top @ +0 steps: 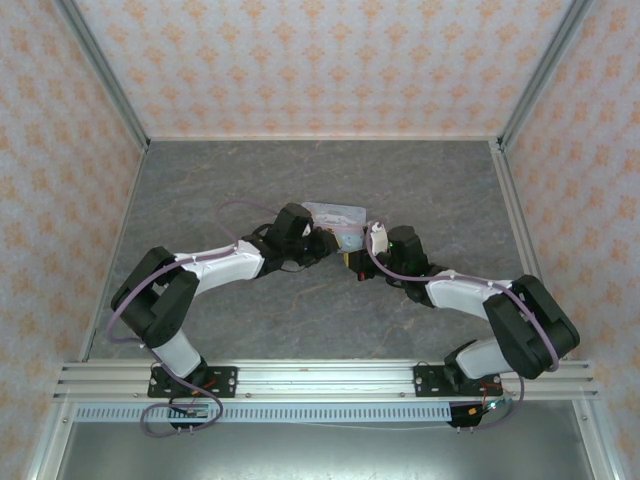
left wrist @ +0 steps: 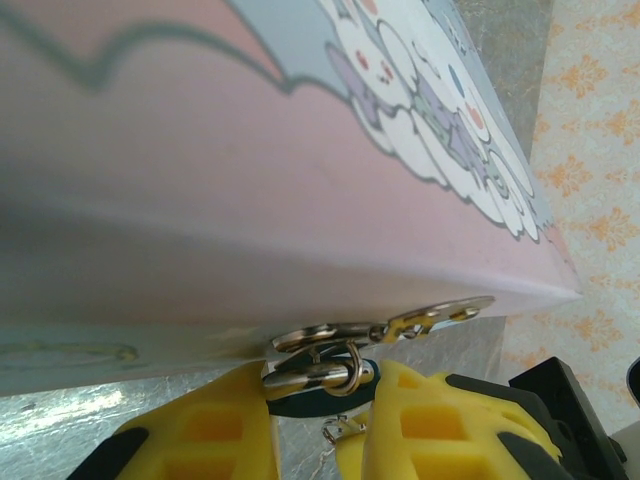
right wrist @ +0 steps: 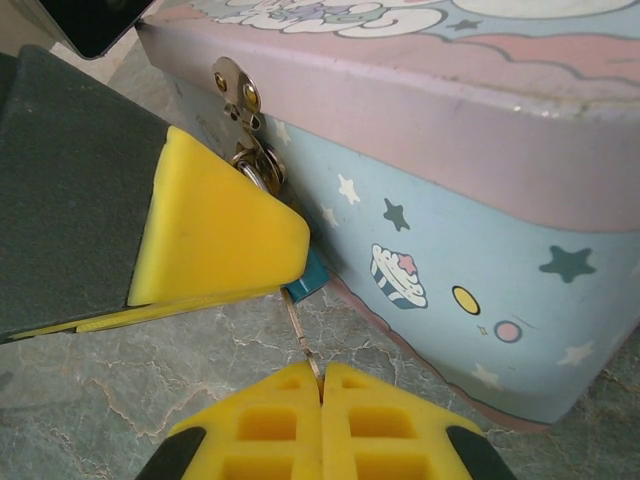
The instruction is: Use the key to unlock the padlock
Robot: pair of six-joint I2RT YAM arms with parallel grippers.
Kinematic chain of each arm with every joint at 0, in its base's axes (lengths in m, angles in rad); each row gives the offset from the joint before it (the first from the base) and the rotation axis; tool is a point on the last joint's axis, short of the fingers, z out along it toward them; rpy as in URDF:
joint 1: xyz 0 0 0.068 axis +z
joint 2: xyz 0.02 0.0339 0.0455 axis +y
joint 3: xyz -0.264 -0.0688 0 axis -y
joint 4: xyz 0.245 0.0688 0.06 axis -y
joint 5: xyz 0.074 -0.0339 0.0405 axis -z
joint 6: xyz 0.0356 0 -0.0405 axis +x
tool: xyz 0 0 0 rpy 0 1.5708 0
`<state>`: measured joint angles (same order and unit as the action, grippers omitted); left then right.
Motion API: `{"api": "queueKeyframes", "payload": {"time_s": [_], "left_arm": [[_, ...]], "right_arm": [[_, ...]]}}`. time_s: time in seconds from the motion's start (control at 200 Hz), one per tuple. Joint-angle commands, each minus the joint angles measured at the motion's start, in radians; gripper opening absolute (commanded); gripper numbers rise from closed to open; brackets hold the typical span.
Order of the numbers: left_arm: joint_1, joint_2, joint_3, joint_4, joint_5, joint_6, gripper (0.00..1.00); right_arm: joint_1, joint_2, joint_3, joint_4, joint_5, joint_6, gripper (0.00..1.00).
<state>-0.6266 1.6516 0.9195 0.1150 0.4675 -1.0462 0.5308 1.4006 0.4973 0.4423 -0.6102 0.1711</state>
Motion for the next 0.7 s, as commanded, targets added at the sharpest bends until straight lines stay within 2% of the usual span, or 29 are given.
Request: {"api": "queueKeyframes", "payload": {"time_s": [0.0,0.365,0.696], "left_arm": [[-0.007,-0.043,0.034,0.003,0.01,0.014,0.2],[-0.007,-0.047,0.033,0.002,0.008,0.011,0.2],[-0.007,-0.052,0.026,0.0,0.005,0.011,0.2]], "right_arm": [[0.001,-0.003,0.016,0.003,0.008,-0.017,0.0],[0.0,-0.027,-0.037,-0.004,0.041,-0.025,0.0],[-0.001,-0.023,-0.028,0.033,0.021,-0.009,0.0]]}}
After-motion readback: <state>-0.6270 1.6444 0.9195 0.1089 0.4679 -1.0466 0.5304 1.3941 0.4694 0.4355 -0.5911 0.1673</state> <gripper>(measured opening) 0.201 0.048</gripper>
